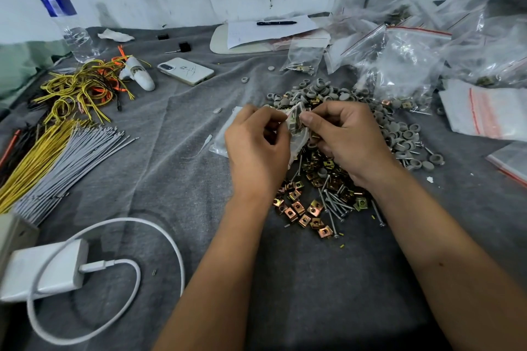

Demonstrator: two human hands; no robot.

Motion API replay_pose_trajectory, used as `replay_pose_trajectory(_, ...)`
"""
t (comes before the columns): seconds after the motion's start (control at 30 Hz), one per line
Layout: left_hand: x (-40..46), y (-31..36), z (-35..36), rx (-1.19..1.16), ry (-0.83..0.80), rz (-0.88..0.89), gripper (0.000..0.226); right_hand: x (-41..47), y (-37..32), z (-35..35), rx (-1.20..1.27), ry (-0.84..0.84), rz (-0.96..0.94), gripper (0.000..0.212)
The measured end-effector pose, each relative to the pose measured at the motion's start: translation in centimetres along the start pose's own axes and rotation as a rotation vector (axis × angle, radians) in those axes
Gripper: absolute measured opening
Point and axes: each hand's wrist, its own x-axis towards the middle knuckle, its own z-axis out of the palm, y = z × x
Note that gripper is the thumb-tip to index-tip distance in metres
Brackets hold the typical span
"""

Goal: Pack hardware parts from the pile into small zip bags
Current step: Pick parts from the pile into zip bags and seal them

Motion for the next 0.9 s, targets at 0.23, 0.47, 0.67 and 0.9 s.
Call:
replay_pose_trajectory(0.23,-0.05,0.15,-0.03,-0.006,-0.003,-0.012,0.01,0.09,0.21,-0.12,-0.029,0.01,-0.025,0.014)
replay_pose_trajectory(0.47,0.47,-0.42,-0.77,0.048,0.13,-0.155,0.011,-0.04,-0.38,-0.64,-0.107,-0.05,-0.021,0.018)
replay_pose_trajectory(0.67,0.44,-0.02,-0.63,0.049,0.094,-0.098,0.01,0.07,-0.23,-0.83,-0.123,0.05,-0.091,0.008)
replay_pose_trajectory(0.9,0.02,-0.03,-0.19,0.021,0.038,0.0,0.009,-0.01,-0.31,-0.4,-0.025,-0.053,-0.184,0.016)
